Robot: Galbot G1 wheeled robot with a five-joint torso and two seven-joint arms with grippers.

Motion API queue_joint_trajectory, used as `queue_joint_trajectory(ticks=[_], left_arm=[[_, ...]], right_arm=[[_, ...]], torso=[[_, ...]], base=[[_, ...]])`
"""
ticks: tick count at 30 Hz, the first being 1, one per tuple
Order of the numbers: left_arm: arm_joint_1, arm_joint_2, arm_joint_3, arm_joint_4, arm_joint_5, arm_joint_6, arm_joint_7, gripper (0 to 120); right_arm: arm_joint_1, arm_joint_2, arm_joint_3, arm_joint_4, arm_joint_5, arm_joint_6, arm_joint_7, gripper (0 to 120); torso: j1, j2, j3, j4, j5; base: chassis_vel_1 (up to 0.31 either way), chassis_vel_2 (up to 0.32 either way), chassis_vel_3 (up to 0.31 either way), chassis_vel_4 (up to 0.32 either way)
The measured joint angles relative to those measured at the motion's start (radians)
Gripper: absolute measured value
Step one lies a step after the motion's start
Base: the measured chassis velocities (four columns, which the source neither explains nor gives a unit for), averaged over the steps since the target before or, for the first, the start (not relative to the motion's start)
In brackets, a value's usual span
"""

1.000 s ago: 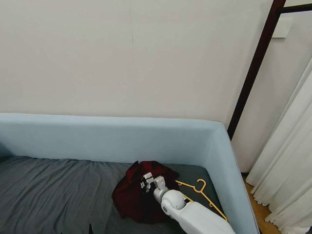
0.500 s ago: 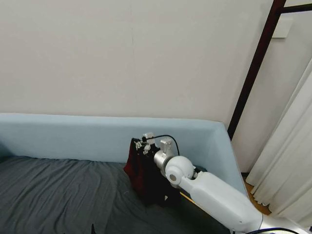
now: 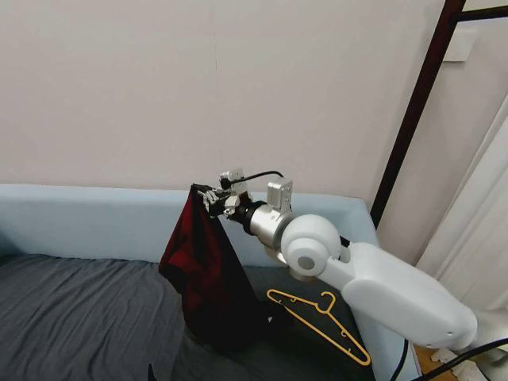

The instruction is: Pick up the clothes from the sofa and hang them on the clothes hanger.

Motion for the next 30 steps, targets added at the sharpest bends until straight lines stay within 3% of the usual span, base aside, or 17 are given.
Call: queue_joint_trajectory(ticks=[6,10,11,13,15,17,19,24,30], left_arm=[[0.004,-0.006,0.006,0.019,0.011,0.002,-0.001,100],[0.021,-0.007,-0.005,0.03,0.012,0.009,-0.002,100],[0.021,-0.007,-0.005,0.03,0.012,0.009,-0.002,100],[0.026,-0.005,-0.008,0.035,0.004,0.008,-0.002,100],[0.027,-0.004,-0.008,0.036,0.002,0.007,-0.002,100],[0.027,-0.004,-0.008,0.036,0.002,0.007,-0.002,100],[0.021,-0.003,-0.003,0.043,0.001,0.007,-0.001,100],[-0.004,0.005,0.01,0.071,0.0,0.006,-0.001,100],[-0.017,0.013,0.015,0.078,-0.002,0.007,0.0,100]], right_arm=[[-0.245,-0.01,-0.024,-0.131,-0.238,0.043,-0.156,0],[-0.454,0.062,-0.031,-0.418,-0.478,0.132,-0.308,0],[-0.454,0.062,-0.031,-0.418,-0.478,0.132,-0.308,0],[-0.488,0.106,-0.033,-0.647,-0.612,0.203,-0.415,0],[-0.493,0.147,-0.031,-0.816,-0.69,0.277,-0.48,0],[-0.493,0.158,-0.027,-0.862,-0.708,0.297,-0.496,0],[-0.482,0.19,0.001,-1.012,-0.746,0.347,-0.526,0],[-0.405,0.205,0.008,-1.064,-0.746,0.365,-0.535,0],[-0.269,0.279,0.022,-1.206,-0.779,0.398,-0.557,0]], torso=[[0.0,0.0,0.0,-0.0002,0.0001],[0.0,0.0,0.0,-0.0002,0.0003],[0.0,0.0,0.0,-0.0002,0.0003],[0.0,0.0,0.0,0.0,-0.0001],[0.0,0.0,0.0,0.0001,0.0006],[0.0,0.0,0.0,0.0001,0.0003],[0.0,0.0,0.0,-0.0007,0.0],[0.0,0.0,0.0,0.0,0.0002],[0.0,0.0,0.0,0.0001,-0.0001]], base=[[0.0,0.0,0.0,0.0],[0.0,0.0,0.0,0.0],[0.0,0.0,0.0,0.0],[0.0,0.0,0.0,0.0],[0.0,0.0,0.0,0.0],[0.0,0.0,0.0,0.0],[0.0,0.0,0.0,0.0],[0.0,0.0,0.0,0.0],[0.0,0.0,0.0,0.0]])
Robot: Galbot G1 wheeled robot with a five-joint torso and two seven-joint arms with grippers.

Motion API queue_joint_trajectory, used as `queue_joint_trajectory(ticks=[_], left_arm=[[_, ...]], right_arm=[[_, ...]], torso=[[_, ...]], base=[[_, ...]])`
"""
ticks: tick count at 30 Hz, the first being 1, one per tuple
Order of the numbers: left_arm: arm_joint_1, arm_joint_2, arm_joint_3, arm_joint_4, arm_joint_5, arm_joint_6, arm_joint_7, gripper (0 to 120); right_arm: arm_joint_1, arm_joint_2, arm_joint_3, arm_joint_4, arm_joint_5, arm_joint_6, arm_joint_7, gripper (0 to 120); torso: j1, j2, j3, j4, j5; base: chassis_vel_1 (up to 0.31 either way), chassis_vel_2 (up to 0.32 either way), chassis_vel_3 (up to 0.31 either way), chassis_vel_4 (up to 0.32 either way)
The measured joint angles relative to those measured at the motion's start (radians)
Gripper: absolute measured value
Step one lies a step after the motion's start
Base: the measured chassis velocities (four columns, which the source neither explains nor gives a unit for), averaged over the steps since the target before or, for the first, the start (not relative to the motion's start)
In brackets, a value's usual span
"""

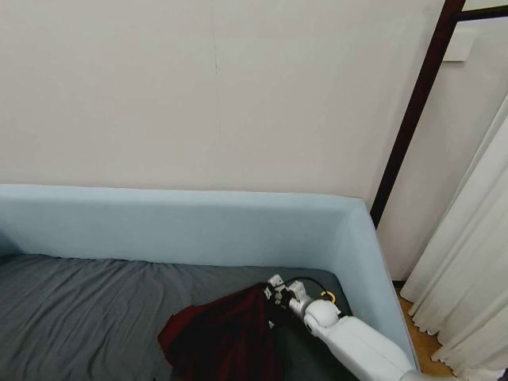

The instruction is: Pick up the clothes from the sofa and hang them on the clothes hanger.

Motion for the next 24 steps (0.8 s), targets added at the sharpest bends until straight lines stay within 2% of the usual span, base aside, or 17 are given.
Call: queue_joint_trajectory(ticks=[4,6,7,8,12,14,16,18,20,21,24], left_arm=[[-0.003,0.005,0.0,0.006,-0.001,0.001,0.0,100],[-0.006,0.006,0.001,0.009,-0.001,0.001,0.0,100],[-0.01,0.008,0.003,0.011,-0.002,0.002,0.0,100],[-0.01,0.008,0.003,0.011,-0.002,0.002,0.0,100],[-0.022,0.017,0.008,0.014,-0.007,0.004,0.0,100],[-0.023,0.018,0.008,0.015,-0.009,0.004,0.0,100],[-0.024,0.02,0.008,0.013,-0.016,0.004,0.0,100],[-0.025,0.028,0.008,0.009,-0.02,0.004,0.0,100],[-0.026,0.031,0.009,0.009,-0.021,0.004,0.0,100],[-0.032,0.042,0.012,0.012,-0.026,0.005,0.001,100],[-0.052,0.068,0.02,0.03,-0.044,0.016,0.003,100]], right_arm=[[0.03,0.041,0.014,-0.067,-0.031,0.019,-0.002,0],[0.032,0.053,0.018,-0.081,-0.037,0.021,0.011,7],[0.03,0.054,0.019,-0.081,-0.044,0.021,0.022,15],[0.03,0.054,0.019,-0.081,-0.044,0.021,0.022,15],[-0.005,-0.012,-0.02,-0.014,-0.061,0.008,0.045,33],[-0.013,-0.024,-0.024,0.003,-0.06,0.004,0.053,36],[-0.036,-0.063,-0.021,0.069,-0.034,-0.019,0.084,45],[-0.078,-0.116,0.001,0.193,0.028,-0.066,0.119,54],[-0.089,-0.127,0.007,0.222,0.044,-0.077,0.128,56],[-0.141,-0.175,0.042,0.34,0.105,-0.122,0.164,63],[-0.25,-0.263,0.115,0.54,0.212,-0.193,0.218,75]], torso=[[0.0,0.0,0.0,0.0001,-0.0002],[0.0,0.0,0.0,0.0002,0.0001],[0.0,0.0,0.0,0.0001,0.0001],[0.0,0.0,0.0,0.0001,0.0001],[0.0,0.0,0.0,-0.0007,0.0001],[0.0,0.0,0.0,-0.0007,0.0001],[0.0,0.0,0.0,0.0002,0.0002],[0.0,0.0,0.0,0.0002,0.0002],[0.0,0.0,0.0,-0.0001,0.0001],[0.0,0.0,0.0,-0.0001,0.0003],[0.0,0.0,0.0,-0.0004,0.0004]], base=[[0.0,0.0,0.0,0.0],[0.0,0.0,0.0,0.0],[0.0,0.0,0.0,0.0],[0.0,0.0,0.0,0.0],[0.0,0.0,0.0,0.0],[0.0,0.0,0.0,0.0],[0.0,0.0,0.0,0.0],[0.0,0.0,0.0,0.0],[0.0,0.0,0.0,0.0],[0.0,0.0,0.0,0.0],[0.0,0.0,0.0,0.0]])
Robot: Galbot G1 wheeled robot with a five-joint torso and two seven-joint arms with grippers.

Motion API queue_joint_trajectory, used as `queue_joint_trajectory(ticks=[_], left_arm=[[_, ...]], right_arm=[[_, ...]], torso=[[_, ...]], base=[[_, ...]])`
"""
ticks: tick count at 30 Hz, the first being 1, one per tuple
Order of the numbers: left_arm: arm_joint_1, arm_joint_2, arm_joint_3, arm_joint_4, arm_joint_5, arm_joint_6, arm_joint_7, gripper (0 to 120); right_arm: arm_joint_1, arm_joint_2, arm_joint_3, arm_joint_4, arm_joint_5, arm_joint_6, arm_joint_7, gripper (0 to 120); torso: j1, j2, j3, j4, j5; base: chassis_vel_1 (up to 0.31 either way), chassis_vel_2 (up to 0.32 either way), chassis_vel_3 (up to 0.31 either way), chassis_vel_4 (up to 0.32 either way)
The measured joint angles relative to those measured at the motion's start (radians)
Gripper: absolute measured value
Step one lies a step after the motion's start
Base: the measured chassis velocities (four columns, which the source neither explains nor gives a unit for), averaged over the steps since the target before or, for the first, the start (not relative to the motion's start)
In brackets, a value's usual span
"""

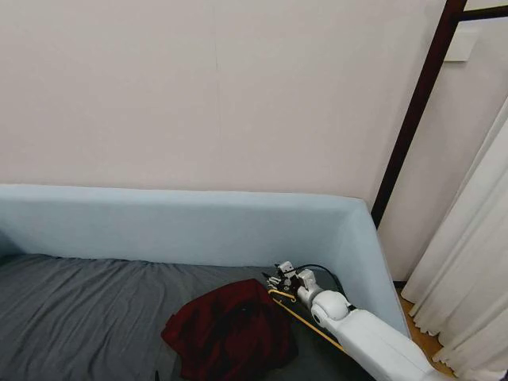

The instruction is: Pick up the clothes from the sofa and hang them on the clothes hanger.

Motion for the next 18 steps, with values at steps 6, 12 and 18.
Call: queue_joint_trajectory(ticks=[6,12,18], left_arm=[[-0.017,0.052,0.015,0.004,-0.03,0.018,0.013,100],[-0.019,0.083,0.016,0.018,-0.031,0.014,0.019,100],[-0.016,0.085,0.018,0.024,-0.026,0.01,0.02,100]], right_arm=[[-0.216,-0.119,0.112,0.252,0.09,-0.058,0.031,97],[-0.423,-0.15,0.189,0.363,0.089,-0.072,0.031,100],[-0.51,-0.098,0.206,0.342,0.057,-0.062,-0.012,100]], torso=[[0.0,0.0,0.0,0.0003,-0.0003],[0.0,0.0,0.0,-0.0001,-0.0005],[0.0,0.0,0.0,0.0004,-0.0002]], base=[[0.0,0.0,0.0,0.0],[0.0,0.0,0.0,0.0],[0.0,0.0,0.0,0.0]])
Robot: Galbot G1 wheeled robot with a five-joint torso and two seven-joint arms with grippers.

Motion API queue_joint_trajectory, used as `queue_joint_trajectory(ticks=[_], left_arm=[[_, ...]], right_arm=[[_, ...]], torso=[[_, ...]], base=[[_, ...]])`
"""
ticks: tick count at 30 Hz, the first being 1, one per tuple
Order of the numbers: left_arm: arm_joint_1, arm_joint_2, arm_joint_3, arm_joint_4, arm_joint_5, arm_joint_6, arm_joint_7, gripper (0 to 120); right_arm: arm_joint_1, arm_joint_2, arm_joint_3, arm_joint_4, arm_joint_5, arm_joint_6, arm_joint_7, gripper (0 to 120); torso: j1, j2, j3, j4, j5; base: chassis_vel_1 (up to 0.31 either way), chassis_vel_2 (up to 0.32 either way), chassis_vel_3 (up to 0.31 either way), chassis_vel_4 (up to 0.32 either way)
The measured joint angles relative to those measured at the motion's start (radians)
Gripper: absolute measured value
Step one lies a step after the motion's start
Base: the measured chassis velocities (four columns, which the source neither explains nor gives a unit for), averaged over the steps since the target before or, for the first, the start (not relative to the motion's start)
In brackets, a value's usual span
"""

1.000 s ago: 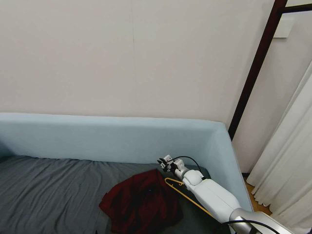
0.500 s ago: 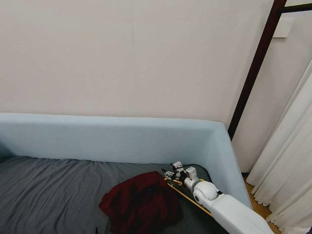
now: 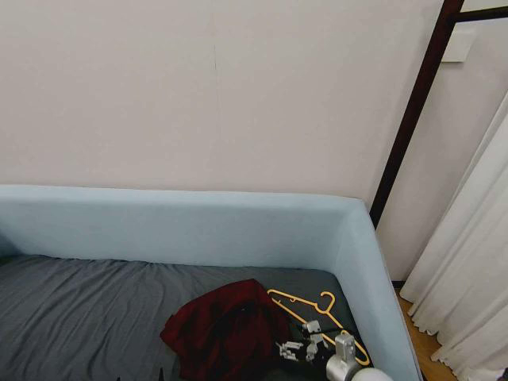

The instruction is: Pick up the clothes from the sofa and hang them on the clothes hanger.

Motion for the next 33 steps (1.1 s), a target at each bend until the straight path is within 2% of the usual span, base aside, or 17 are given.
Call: queue_joint_trajectory(ticks=[11,20,24,27,28,32,33], left_arm=[[0.01,-0.002,-0.007,0.006,0.024,-0.013,0.0,100],[0.015,-0.014,-0.009,-0.003,0.026,-0.012,0.0,100],[0.014,-0.017,-0.008,0.001,0.027,-0.012,-0.001,100],[0.01,-0.019,-0.007,0.003,0.027,-0.012,-0.001,100],[0.01,-0.019,-0.007,0.003,0.027,-0.012,-0.001,100],[0.01,-0.019,-0.008,0.004,0.026,-0.012,-0.003,100],[0.01,-0.019,-0.008,0.005,0.026,-0.012,-0.003,100]], right_arm=[[0.088,0.109,-0.065,-0.172,0.007,0.019,-0.04,100],[0.141,0.13,-0.083,-0.242,0.027,0.019,-0.037,100],[0.155,0.129,-0.094,-0.25,0.03,0.012,-0.038,93],[0.171,0.13,-0.117,-0.26,0.02,0.007,-0.04,77],[0.171,0.13,-0.117,-0.26,0.02,0.007,-0.04,77],[0.169,0.135,-0.128,-0.257,0.014,0.003,-0.038,58],[0.167,0.135,-0.127,-0.256,0.015,0.003,-0.038,57]], torso=[[0.0,0.0,0.0,0.0,-0.0002],[0.0,0.0,0.0,-0.0002,-0.0001],[0.0,0.0,0.0,-0.0001,-0.0002],[0.0,0.0,0.0,-0.0002,-0.0003],[0.0,0.0,0.0,-0.0002,-0.0003],[0.0,0.0,0.0,-0.0001,-0.0001],[0.0,0.0,0.0,-0.0001,-0.0001]], base=[[0.0,0.0,0.0,0.0],[0.0,0.0,0.0,0.0],[0.0,0.0,0.0,0.0],[0.0,0.0,0.0,0.0],[0.0,0.0,0.0,0.0],[0.0,0.0,0.0,0.0],[0.0,0.0,0.0,0.0]])
